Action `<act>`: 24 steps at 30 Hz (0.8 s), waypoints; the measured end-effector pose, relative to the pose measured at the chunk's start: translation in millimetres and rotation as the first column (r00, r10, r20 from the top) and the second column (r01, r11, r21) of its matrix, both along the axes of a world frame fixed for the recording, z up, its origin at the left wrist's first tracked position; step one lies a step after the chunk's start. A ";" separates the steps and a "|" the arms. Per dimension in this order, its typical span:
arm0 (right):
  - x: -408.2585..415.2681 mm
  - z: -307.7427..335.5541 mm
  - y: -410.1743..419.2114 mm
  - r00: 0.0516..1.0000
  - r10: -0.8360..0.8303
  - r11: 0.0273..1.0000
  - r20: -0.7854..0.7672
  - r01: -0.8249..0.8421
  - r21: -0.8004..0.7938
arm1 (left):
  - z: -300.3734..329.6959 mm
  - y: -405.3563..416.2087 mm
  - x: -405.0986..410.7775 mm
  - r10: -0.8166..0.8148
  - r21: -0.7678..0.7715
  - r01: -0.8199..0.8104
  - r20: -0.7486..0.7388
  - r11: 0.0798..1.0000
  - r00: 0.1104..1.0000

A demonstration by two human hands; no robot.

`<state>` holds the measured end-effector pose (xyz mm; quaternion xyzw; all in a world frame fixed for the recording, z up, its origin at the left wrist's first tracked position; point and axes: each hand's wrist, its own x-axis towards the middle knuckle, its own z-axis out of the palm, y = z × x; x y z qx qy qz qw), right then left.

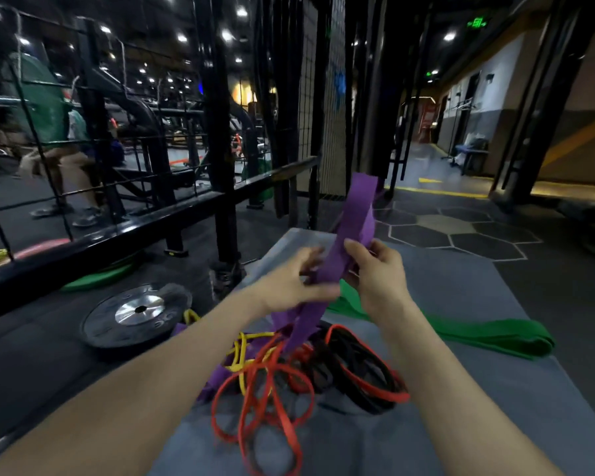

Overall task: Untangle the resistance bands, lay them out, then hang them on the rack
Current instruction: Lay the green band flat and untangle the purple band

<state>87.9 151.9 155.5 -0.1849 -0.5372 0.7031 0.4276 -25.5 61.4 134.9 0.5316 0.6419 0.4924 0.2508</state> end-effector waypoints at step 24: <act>53.7 2.4 38.4 0.775 -0.375 0.911 0.509 0.208 0.355 | 114.5 -10.4 -1.3 0.266 0.104 -0.275 0.093 0.956 0.959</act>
